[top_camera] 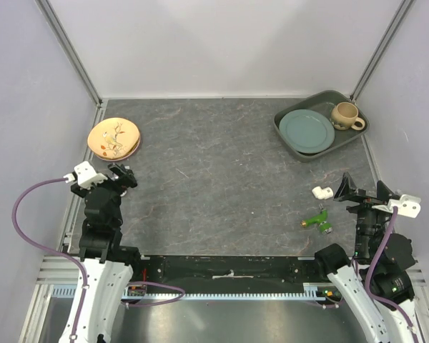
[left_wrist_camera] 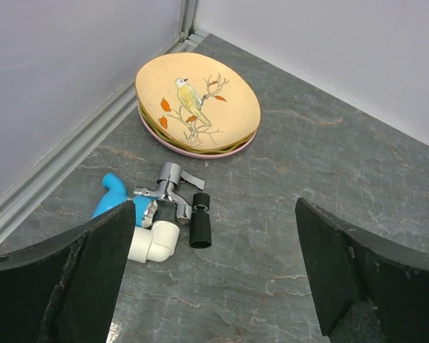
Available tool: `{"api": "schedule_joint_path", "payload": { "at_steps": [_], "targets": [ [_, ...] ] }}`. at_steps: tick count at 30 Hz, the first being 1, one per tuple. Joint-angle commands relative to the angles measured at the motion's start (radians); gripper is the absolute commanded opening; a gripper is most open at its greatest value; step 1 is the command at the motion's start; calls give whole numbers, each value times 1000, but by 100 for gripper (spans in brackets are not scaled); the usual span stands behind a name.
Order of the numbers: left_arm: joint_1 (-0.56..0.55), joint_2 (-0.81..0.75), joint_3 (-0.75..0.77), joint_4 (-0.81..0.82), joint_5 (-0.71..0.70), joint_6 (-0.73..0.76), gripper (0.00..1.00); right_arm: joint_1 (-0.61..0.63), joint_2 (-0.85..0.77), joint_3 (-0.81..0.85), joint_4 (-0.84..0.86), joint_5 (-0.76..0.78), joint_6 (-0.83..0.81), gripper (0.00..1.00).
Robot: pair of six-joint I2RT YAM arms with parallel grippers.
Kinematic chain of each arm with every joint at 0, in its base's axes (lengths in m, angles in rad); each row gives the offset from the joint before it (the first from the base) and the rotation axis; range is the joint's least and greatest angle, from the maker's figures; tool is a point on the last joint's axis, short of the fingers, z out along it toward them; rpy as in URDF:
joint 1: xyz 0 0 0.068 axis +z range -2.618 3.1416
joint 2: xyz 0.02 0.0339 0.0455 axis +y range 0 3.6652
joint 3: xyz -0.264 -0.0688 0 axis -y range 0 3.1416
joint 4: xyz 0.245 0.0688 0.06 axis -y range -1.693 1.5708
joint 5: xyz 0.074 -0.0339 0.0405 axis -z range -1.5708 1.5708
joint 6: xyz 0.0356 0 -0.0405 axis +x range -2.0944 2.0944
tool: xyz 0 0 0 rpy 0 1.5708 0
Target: Install the water faucets
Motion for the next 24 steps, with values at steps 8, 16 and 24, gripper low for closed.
{"api": "schedule_joint_path", "payload": {
  "at_steps": [8,16,24],
  "targets": [
    [25,113,33,33,42,-99,98,6,-5,-22,16,25,32,98],
    [32,331,128,-12,41,-126,97,18,-3,-16,11,16,43,98],
    [215,538,211,-31,150,-208,95,20,-3,-13,-7,-10,46,98]
  ]
}}
